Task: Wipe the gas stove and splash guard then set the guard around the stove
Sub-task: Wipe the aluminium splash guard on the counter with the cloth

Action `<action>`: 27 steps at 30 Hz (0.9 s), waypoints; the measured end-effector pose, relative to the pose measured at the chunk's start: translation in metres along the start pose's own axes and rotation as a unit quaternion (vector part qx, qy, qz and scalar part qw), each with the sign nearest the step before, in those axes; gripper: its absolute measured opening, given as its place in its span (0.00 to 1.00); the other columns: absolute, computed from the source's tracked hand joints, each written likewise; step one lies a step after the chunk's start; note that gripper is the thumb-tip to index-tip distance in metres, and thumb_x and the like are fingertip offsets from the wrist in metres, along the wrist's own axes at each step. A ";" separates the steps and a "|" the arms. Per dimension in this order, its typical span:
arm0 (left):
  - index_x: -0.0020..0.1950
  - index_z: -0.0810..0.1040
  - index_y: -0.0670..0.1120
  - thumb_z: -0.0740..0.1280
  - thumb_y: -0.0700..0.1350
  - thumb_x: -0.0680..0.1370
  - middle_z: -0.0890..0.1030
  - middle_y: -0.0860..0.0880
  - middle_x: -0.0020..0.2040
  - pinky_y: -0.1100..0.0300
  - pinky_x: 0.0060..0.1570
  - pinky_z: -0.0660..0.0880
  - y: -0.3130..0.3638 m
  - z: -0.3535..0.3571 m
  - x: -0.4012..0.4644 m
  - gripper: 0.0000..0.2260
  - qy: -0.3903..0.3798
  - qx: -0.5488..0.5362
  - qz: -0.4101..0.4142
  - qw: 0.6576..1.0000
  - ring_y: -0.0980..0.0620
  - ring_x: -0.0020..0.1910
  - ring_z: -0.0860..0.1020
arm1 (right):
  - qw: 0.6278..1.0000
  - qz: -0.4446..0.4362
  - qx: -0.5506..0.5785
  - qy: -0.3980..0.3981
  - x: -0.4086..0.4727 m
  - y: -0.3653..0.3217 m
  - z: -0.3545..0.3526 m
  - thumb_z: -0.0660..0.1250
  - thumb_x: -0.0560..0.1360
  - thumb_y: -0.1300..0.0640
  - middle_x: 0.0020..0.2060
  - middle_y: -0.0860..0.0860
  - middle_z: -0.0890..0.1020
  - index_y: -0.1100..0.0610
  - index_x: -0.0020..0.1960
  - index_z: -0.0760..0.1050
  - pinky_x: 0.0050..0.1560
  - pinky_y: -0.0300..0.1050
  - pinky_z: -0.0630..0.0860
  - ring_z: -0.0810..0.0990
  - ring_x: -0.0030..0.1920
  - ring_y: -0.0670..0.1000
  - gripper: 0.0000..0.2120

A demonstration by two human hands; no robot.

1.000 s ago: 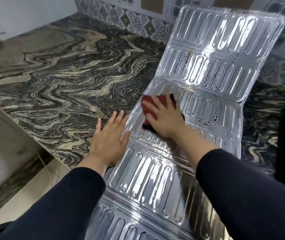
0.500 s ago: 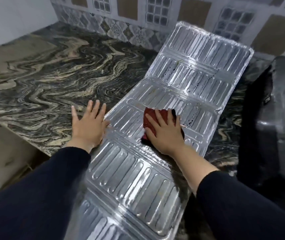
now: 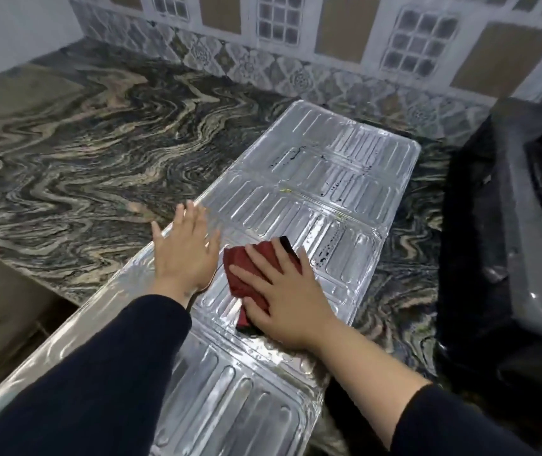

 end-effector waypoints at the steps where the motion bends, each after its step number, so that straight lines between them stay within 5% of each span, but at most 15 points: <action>1: 0.78 0.45 0.46 0.40 0.57 0.80 0.45 0.48 0.79 0.39 0.72 0.40 0.000 0.000 0.000 0.28 0.000 0.003 0.002 1.000 0.51 0.78 0.42 | 1.000 -0.007 -0.010 -0.006 0.002 0.010 -0.003 0.42 0.74 0.37 0.77 0.42 0.48 0.35 0.74 0.50 0.71 0.65 0.32 0.37 0.77 0.56 0.28; 12: 0.78 0.44 0.46 0.38 0.59 0.79 0.45 0.47 0.79 0.39 0.73 0.41 -0.003 0.005 0.004 0.30 -0.004 0.031 0.016 0.999 0.50 0.78 0.43 | 0.977 0.202 -0.064 -0.012 0.059 0.147 -0.030 0.41 0.77 0.36 0.78 0.43 0.45 0.35 0.75 0.44 0.70 0.71 0.34 0.38 0.77 0.55 0.26; 20: 0.78 0.45 0.43 0.42 0.54 0.80 0.42 0.48 0.79 0.35 0.70 0.35 0.021 -0.016 0.041 0.28 -0.044 0.016 -0.051 0.998 0.51 0.78 0.40 | 0.977 0.202 -0.070 -0.007 0.058 0.139 -0.033 0.40 0.79 0.38 0.78 0.49 0.42 0.42 0.77 0.44 0.69 0.65 0.27 0.32 0.75 0.58 0.28; 27: 0.78 0.45 0.42 0.40 0.58 0.80 0.44 0.46 0.79 0.39 0.73 0.39 0.039 0.003 0.070 0.30 -0.012 -0.014 -0.050 0.999 0.50 0.78 0.42 | 0.991 0.117 -0.064 0.002 0.058 0.143 -0.033 0.38 0.76 0.39 0.78 0.54 0.46 0.49 0.78 0.47 0.76 0.54 0.38 0.40 0.78 0.52 0.32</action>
Point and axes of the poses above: each hand's wrist, its own x-axis towards the middle knuckle, its own z-axis out of the palm, y = z × x, the point moved 3 cm from there along x, towards the middle knuckle
